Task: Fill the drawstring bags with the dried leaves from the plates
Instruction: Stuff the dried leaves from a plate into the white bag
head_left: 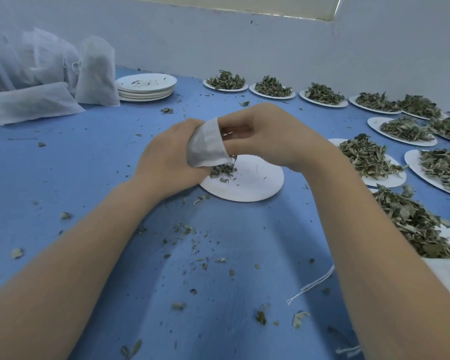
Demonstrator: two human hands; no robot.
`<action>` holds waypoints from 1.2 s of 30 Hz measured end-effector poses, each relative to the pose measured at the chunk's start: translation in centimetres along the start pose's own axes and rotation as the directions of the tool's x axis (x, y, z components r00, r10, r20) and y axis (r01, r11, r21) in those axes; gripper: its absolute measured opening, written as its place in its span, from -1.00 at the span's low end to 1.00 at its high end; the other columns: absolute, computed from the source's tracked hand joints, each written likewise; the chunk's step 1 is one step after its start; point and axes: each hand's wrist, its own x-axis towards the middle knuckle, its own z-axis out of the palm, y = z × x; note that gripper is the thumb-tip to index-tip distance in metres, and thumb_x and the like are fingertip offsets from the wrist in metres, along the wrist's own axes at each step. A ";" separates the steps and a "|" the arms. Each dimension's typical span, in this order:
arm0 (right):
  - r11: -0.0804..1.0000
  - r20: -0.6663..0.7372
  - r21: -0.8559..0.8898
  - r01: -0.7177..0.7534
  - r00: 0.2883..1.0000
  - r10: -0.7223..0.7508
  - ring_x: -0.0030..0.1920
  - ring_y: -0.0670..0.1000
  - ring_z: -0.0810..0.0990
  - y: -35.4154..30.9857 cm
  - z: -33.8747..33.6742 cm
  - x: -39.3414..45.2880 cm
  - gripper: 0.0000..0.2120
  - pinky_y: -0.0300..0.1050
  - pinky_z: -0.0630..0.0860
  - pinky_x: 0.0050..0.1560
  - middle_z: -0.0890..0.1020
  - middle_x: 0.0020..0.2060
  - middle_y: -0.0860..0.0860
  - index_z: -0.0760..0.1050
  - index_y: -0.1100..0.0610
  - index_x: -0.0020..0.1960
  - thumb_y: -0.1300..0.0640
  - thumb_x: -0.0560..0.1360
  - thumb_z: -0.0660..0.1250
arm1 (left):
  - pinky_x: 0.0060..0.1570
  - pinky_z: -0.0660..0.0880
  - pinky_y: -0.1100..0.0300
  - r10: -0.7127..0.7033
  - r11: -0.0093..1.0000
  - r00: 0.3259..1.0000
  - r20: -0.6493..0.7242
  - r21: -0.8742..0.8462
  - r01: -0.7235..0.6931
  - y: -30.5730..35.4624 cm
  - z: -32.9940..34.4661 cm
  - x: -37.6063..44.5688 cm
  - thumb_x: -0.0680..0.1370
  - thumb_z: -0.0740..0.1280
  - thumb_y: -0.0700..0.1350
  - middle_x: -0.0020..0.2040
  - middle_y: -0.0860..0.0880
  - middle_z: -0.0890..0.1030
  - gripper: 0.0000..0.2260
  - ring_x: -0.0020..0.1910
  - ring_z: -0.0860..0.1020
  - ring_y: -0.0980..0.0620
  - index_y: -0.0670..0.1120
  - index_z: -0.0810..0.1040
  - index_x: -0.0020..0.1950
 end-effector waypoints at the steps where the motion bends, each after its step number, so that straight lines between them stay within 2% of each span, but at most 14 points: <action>1: 1.000 -0.008 0.010 -0.005 1.000 0.005 0.01 -0.02 0.64 0.1 -0.1 0.0 -0.72 -0.10 0.53 0.12 0.70 -0.10 -0.05 0.64 -0.01 0.06 0.27 0.44 0.34 | -0.11 0.35 0.18 0.002 1.000 1.000 -0.001 -0.006 -0.002 0.0 0.0 0.0 0.31 0.46 -0.10 0.06 0.04 0.54 -0.48 -0.03 0.47 0.01 -0.02 0.44 0.24; 3: 1.000 -0.085 0.001 -0.019 0.996 0.019 -0.13 -0.14 0.65 0.3 0.1 0.2 -0.76 -0.32 0.51 -0.11 0.70 -0.21 -0.10 0.65 -0.09 -0.11 0.26 0.43 0.37 | -0.12 0.32 0.21 -0.002 1.000 1.000 -0.004 -0.029 0.002 0.2 -0.1 0.0 0.30 0.45 -0.08 0.01 0.09 0.52 -0.51 -0.08 0.44 0.07 -0.01 0.45 0.22; 5: 0.996 -0.177 -0.080 -0.037 0.984 0.023 -0.31 -0.14 0.57 0.3 0.7 0.6 -0.75 -0.34 0.44 -0.28 0.67 -0.30 -0.04 0.61 -0.07 -0.27 0.27 0.42 0.37 | -0.12 0.33 0.20 -0.003 0.999 1.000 0.001 -0.052 0.003 0.6 -0.1 -0.1 0.28 0.43 -0.05 -0.01 0.12 0.51 -0.51 -0.09 0.42 0.09 0.01 0.46 0.20; 8: 0.982 -0.254 -0.184 -0.048 0.967 0.000 -0.34 -0.10 0.38 0.2 1.8 1.4 -0.85 -0.22 0.34 -0.37 0.64 -0.27 0.14 0.65 0.19 -0.16 0.30 0.43 0.30 | -0.11 0.32 0.21 -0.009 0.998 1.000 0.018 -0.065 0.010 1.0 0.2 -0.2 0.27 0.43 -0.02 -0.03 0.16 0.46 -0.51 -0.08 0.41 0.11 0.01 0.46 0.19; 13: 0.991 -0.033 -0.136 -0.019 0.999 0.014 -0.54 -0.16 0.31 -0.1 1.8 1.1 -0.80 -0.40 0.17 -0.55 0.40 -0.57 -0.15 0.59 0.07 -0.29 0.21 0.48 0.30 | -0.20 0.29 0.31 -0.019 0.991 1.000 0.015 -0.131 0.021 1.2 0.4 -0.4 0.27 0.47 -0.02 -0.11 0.20 0.48 -0.54 -0.13 0.43 0.18 0.05 0.47 0.14; 16: 1.000 0.091 -0.017 0.012 0.996 -0.010 -0.39 -0.20 0.49 -0.2 0.7 0.2 -0.85 -0.40 0.41 -0.36 0.60 -0.41 -0.15 0.64 0.02 -0.13 0.20 0.50 0.31 | -0.16 0.35 0.21 -0.005 0.993 1.000 0.020 -0.117 0.008 1.2 0.0 -0.3 0.25 0.45 0.07 -0.08 0.15 0.51 -0.51 -0.10 0.47 0.09 0.06 0.47 0.15; 18: 0.997 0.086 0.078 0.024 0.996 -0.031 -0.14 -0.17 0.63 -0.1 0.1 -0.1 -0.82 -0.30 0.55 -0.04 0.70 -0.16 -0.07 0.65 0.04 0.00 0.24 0.46 0.37 | -0.16 0.34 0.19 0.002 0.998 1.000 0.019 -0.068 -0.001 1.2 -0.2 -0.2 0.23 0.41 0.13 -0.08 0.15 0.49 -0.48 -0.11 0.45 0.08 0.06 0.46 0.16; 20: 0.994 0.031 0.104 0.034 0.999 -0.038 -0.03 -0.17 0.64 0.2 -0.1 0.0 -0.76 -0.22 0.55 0.09 0.70 -0.07 -0.06 0.65 0.08 0.04 0.30 0.41 0.42 | -0.14 0.36 0.17 0.002 1.000 1.000 0.022 -0.024 -0.001 1.1 -0.4 -0.1 0.23 0.36 0.14 -0.04 0.14 0.50 -0.47 -0.10 0.43 0.08 0.05 0.45 0.17; 23: 1.000 -0.109 -0.001 0.017 0.994 -0.017 -0.07 -0.18 0.64 0.6 0.3 0.7 -0.72 -0.33 0.53 0.05 0.70 -0.09 -0.05 0.66 0.08 0.03 0.35 0.39 0.40 | -0.10 0.37 0.13 0.016 0.998 0.999 0.032 0.062 -0.018 0.8 -0.6 -0.1 0.28 0.38 0.06 0.08 0.03 0.54 -0.47 -0.03 0.47 -0.01 0.00 0.44 0.23; 27: 0.991 -0.310 -0.097 -0.095 0.949 0.061 -0.07 -0.17 0.57 2.0 1.4 1.4 -0.78 -0.49 0.39 -0.18 0.67 -0.06 -0.06 0.61 0.00 0.07 0.21 0.51 0.29 | -0.08 0.29 0.13 -0.033 0.986 0.999 -0.031 0.165 0.038 -0.1 -0.9 0.1 0.33 0.40 -0.06 0.17 -0.08 0.53 -0.48 0.10 0.46 -0.16 -0.04 0.41 0.27; 29: 0.960 -0.230 -0.218 -0.175 0.965 0.124 0.13 -0.13 0.49 3.0 2.1 1.6 -0.73 -0.39 0.34 -0.02 0.58 0.16 -0.07 0.51 0.00 0.25 0.12 0.58 0.20 | -0.04 0.31 0.12 -0.084 0.984 0.994 -0.067 0.154 0.094 -0.6 -1.0 0.2 0.35 0.42 -0.07 0.20 -0.07 0.51 -0.48 0.13 0.45 -0.15 -0.03 0.40 0.29; 32: 0.944 0.066 -0.304 -0.128 0.986 0.155 0.36 -0.06 0.33 3.6 3.8 1.7 -0.63 -0.28 0.18 0.23 0.37 0.38 -0.11 0.34 -0.04 0.40 0.03 0.61 0.12 | -0.09 0.26 0.17 -0.120 0.984 0.987 -0.108 0.115 0.133 -1.0 -1.1 0.4 0.37 0.41 -0.07 0.18 -0.06 0.52 -0.51 0.11 0.45 -0.13 -0.02 0.40 0.28; 34: 0.935 0.139 -0.349 -0.067 0.983 0.123 0.33 -0.10 0.35 3.9 4.5 1.7 -0.65 -0.35 0.19 0.18 0.40 0.35 -0.17 0.39 -0.10 0.36 -0.02 0.58 0.16 | -0.10 0.25 0.18 -0.120 0.984 0.987 -0.109 0.115 0.133 -1.1 -1.0 0.4 0.37 0.40 -0.07 0.17 -0.05 0.52 -0.51 0.09 0.45 -0.13 -0.02 0.40 0.27; 36: 0.937 0.065 -0.342 -0.078 0.992 0.106 0.12 -0.19 0.46 4.1 4.1 1.5 -0.72 -0.47 0.22 -0.06 0.56 0.16 -0.20 0.53 -0.13 0.22 -0.03 0.52 0.28 | -0.09 0.26 0.16 -0.118 0.984 0.987 -0.107 0.120 0.131 -1.1 -1.0 0.3 0.37 0.40 -0.07 0.18 -0.05 0.52 -0.51 0.10 0.46 -0.14 -0.02 0.40 0.27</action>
